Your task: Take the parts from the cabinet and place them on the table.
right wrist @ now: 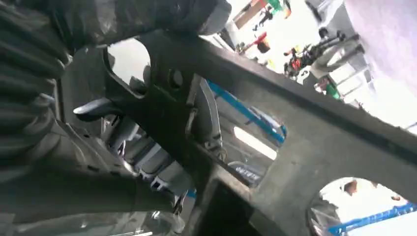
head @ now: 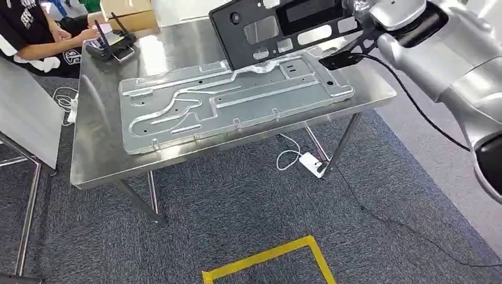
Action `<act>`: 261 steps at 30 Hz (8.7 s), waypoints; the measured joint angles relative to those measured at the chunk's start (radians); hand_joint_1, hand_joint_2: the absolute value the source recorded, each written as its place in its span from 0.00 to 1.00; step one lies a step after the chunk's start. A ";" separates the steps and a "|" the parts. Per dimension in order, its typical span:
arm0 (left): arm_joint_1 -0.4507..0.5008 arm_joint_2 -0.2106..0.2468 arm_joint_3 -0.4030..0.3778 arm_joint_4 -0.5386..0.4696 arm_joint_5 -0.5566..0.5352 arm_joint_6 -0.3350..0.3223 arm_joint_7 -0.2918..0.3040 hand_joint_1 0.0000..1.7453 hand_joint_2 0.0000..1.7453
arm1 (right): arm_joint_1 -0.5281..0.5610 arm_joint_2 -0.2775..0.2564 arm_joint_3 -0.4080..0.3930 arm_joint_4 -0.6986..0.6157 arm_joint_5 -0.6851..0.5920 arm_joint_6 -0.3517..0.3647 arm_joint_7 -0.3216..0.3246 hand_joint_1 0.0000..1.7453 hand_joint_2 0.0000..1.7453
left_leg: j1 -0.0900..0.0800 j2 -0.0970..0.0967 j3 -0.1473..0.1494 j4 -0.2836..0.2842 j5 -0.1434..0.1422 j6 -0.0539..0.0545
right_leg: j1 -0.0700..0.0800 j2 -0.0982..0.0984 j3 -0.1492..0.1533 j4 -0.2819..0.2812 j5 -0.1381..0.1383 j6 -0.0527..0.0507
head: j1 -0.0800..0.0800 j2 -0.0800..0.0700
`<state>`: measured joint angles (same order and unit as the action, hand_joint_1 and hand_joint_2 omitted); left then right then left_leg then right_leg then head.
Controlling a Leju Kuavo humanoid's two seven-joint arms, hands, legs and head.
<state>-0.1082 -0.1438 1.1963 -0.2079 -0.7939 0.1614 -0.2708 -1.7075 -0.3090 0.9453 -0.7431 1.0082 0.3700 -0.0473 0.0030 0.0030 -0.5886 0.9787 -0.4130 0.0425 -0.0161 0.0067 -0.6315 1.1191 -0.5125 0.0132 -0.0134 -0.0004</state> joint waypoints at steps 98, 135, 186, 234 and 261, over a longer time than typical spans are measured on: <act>-0.003 -0.005 0.047 0.000 -0.043 0.016 -0.006 0.00 1.00 | 0.151 -0.137 -0.037 0.025 -0.021 -0.077 -0.048 1.00 1.00 | 0.000 -0.013 -0.008 0.036 -0.024 0.007 | -0.006 -0.002 -0.118 0.153 0.012 0.014 | 0.000 0.000; -0.014 -0.006 0.127 -0.001 0.026 -0.019 -0.059 0.00 1.00 | 0.247 -0.258 -0.101 -0.015 -0.065 -0.106 -0.066 1.00 1.00 | -0.008 -0.010 -0.020 0.055 -0.037 -0.006 | 0.001 -0.002 -0.007 -0.063 0.079 0.009 | 0.000 0.000; -0.021 -0.005 0.145 -0.001 0.025 -0.023 -0.064 0.00 1.00 | 0.190 0.122 -0.050 0.090 0.005 -0.111 -0.027 1.00 1.00 | 0.010 -0.009 -0.034 0.040 -0.011 -0.009 | -0.007 -0.004 -0.010 -0.015 0.019 0.012 | 0.002 0.000; -0.017 -0.012 0.151 -0.002 0.008 -0.026 -0.100 0.00 0.00 | 0.400 0.139 -0.152 0.107 0.019 -0.223 -0.007 0.00 0.00 | 0.011 -0.007 -0.128 0.265 -0.142 -0.054 | 0.000 -0.013 0.031 -0.106 0.086 -0.037 | 0.000 0.000; -0.015 -0.012 0.153 -0.002 0.007 -0.041 -0.106 0.00 0.00 | 0.270 0.034 -0.168 0.068 0.068 -0.099 -0.037 0.00 0.00 | 0.002 -0.010 -0.054 0.051 0.003 -0.033 | 0.001 -0.013 0.034 -0.092 0.078 -0.029 | -0.001 0.000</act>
<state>-0.1229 -0.1556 1.3493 -0.2098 -0.7873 0.1202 -0.3769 -1.4379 -0.2747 0.7774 -0.6752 1.0765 0.2711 -0.0839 0.0047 -0.0066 -0.6431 1.0301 -0.4100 0.0096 -0.0147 -0.0068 -0.5978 1.0274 -0.4343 -0.0161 -0.0141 -0.0004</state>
